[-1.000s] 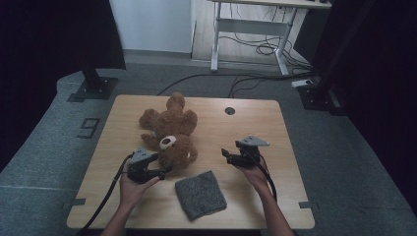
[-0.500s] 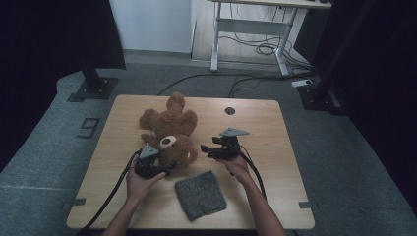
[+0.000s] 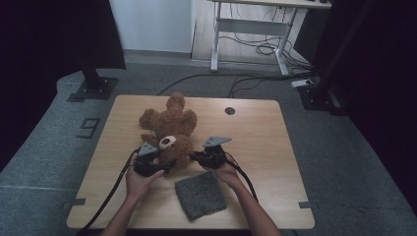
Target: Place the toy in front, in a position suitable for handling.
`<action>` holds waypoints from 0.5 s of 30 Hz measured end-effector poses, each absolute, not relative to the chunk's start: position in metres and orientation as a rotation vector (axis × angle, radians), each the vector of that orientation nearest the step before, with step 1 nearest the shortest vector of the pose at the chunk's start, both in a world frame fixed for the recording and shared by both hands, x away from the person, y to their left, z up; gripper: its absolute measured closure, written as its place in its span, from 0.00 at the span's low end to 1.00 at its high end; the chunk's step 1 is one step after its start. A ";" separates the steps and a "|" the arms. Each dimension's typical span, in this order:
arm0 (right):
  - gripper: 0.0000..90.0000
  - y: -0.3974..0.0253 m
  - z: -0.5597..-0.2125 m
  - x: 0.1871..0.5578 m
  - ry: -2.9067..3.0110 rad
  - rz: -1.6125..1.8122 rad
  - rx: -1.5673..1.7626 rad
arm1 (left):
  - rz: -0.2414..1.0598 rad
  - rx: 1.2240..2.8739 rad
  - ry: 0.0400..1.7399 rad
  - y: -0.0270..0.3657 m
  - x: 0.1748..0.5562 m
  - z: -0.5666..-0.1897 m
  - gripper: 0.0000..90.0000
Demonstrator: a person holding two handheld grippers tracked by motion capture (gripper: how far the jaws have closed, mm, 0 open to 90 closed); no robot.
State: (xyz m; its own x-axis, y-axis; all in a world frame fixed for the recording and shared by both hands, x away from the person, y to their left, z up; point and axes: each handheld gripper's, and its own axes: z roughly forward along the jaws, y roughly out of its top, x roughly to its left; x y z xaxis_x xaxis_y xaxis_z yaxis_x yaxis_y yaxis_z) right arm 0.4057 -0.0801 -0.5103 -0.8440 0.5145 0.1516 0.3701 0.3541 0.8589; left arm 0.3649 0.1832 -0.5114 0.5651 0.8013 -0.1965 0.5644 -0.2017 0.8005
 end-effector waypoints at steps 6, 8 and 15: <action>0.94 -0.086 -0.515 0.389 2.448 1.484 0.817 | 0.315 1.910 1.080 0.181 0.367 -0.515 0.29; 0.94 -0.088 -0.518 0.382 2.443 1.502 0.819 | 0.303 1.924 1.070 0.182 0.369 -0.515 0.30; 0.94 -0.081 -0.523 0.362 2.472 1.497 0.812 | 0.307 1.943 1.062 0.183 0.370 -0.510 0.36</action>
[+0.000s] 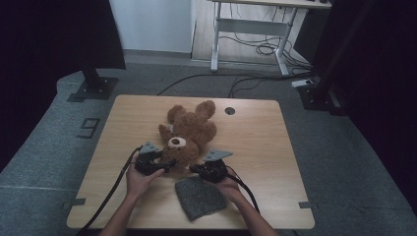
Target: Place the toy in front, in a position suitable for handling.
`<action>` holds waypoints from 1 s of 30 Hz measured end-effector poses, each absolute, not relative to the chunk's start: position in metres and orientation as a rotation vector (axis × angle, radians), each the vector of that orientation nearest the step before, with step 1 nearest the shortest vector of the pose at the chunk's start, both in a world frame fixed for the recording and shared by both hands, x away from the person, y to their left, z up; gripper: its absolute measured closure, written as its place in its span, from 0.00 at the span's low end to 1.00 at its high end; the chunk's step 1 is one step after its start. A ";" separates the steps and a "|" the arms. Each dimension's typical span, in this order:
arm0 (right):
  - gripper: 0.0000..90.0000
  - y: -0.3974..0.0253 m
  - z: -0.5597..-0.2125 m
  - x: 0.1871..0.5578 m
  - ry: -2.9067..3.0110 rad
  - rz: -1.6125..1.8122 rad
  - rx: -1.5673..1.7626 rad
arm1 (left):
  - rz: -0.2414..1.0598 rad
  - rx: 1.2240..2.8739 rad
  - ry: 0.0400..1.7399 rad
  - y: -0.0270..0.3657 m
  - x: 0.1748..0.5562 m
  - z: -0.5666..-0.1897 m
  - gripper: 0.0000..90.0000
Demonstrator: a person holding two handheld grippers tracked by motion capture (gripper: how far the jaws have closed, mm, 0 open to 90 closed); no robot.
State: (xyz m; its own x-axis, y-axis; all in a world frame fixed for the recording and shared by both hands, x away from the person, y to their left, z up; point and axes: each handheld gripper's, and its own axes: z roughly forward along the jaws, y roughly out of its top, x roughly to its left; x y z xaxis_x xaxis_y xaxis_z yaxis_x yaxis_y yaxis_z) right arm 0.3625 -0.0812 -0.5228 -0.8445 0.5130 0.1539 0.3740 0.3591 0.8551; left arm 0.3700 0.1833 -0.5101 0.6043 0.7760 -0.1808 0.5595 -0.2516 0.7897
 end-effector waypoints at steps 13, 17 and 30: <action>0.55 -0.100 -0.499 0.358 2.261 1.489 0.821 | 0.323 1.909 1.072 0.192 0.368 -0.506 0.39; 0.49 -0.130 -0.486 0.376 2.162 1.475 0.933 | 0.318 1.883 1.062 0.189 0.363 -0.503 0.36; 0.39 -0.152 -0.487 0.437 2.114 1.454 1.125 | 0.367 1.918 1.032 0.160 0.362 -0.494 0.21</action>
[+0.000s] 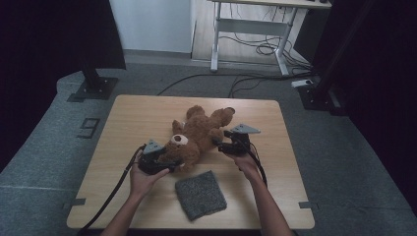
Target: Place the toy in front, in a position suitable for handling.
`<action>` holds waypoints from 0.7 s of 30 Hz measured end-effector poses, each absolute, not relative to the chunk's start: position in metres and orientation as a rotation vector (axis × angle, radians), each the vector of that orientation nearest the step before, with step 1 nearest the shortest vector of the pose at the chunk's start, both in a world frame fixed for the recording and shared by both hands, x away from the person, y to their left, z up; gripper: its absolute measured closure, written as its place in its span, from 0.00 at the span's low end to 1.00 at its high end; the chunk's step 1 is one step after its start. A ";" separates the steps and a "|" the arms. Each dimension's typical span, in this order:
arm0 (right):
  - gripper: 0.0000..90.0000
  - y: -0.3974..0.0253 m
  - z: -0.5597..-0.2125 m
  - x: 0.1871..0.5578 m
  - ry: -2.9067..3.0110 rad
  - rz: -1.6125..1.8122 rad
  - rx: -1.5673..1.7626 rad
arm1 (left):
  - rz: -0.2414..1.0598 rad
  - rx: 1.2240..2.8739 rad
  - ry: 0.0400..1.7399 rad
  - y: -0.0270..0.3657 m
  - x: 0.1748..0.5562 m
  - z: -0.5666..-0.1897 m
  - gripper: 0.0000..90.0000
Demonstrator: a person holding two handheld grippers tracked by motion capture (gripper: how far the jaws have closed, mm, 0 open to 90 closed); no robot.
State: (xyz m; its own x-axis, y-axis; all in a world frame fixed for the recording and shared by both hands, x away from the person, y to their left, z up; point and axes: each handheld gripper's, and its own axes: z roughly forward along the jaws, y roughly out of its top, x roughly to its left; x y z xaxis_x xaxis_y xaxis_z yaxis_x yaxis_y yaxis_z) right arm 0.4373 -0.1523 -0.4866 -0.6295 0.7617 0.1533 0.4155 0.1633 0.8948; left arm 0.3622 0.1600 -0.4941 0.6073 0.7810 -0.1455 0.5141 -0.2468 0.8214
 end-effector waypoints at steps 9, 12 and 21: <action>0.80 -0.131 -0.495 0.445 2.247 1.413 1.042 | 0.371 1.956 1.068 0.160 0.372 -0.501 0.17; 0.81 -0.128 -0.496 0.436 2.275 1.405 1.007 | 0.353 1.964 1.070 0.164 0.376 -0.501 0.19; 0.82 -0.122 -0.501 0.395 2.319 1.499 0.905 | 0.347 1.989 1.097 0.181 0.381 -0.498 0.21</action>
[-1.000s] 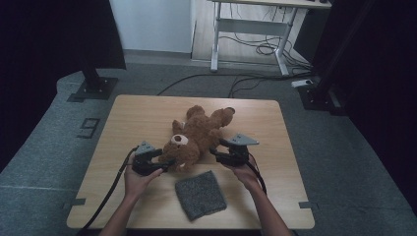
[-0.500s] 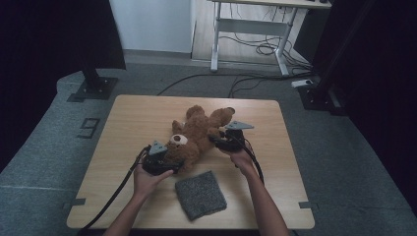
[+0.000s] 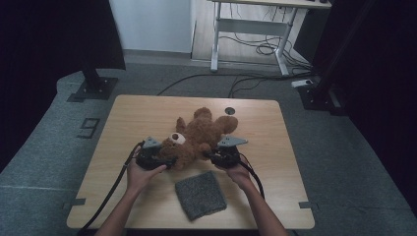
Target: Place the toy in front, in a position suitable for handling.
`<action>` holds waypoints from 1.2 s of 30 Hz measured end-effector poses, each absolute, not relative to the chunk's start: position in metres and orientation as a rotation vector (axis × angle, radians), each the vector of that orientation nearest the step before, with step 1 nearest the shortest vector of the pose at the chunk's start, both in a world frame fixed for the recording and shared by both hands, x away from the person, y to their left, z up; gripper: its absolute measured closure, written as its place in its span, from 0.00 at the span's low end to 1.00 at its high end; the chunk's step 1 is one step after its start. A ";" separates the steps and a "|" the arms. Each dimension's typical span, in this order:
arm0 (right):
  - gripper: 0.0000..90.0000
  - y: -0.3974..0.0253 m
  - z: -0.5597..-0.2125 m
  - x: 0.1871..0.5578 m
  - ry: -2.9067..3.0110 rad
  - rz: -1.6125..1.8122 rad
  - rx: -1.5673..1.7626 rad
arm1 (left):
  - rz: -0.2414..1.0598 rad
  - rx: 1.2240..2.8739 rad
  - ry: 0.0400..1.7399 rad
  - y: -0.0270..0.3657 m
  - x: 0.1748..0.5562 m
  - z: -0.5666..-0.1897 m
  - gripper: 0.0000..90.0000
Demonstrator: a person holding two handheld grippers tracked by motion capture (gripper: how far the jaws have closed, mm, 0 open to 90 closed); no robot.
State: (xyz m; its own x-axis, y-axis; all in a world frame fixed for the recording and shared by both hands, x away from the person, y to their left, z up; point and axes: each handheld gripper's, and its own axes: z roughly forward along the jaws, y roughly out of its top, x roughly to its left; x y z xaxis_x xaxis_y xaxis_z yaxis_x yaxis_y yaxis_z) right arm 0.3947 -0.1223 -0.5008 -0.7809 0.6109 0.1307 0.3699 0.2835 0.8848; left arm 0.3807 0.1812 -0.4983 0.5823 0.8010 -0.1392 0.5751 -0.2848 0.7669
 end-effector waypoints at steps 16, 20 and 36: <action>0.48 -0.141 -0.488 0.369 2.218 1.558 0.972 | 0.384 1.879 1.130 0.204 0.377 -0.492 0.33; 0.41 -0.166 -0.473 0.373 2.107 1.482 1.030 | 0.368 1.872 1.099 0.202 0.375 -0.485 0.32; 0.49 -0.174 -0.510 0.405 2.236 1.384 1.155 | 0.284 1.962 1.088 0.181 0.383 -0.502 0.32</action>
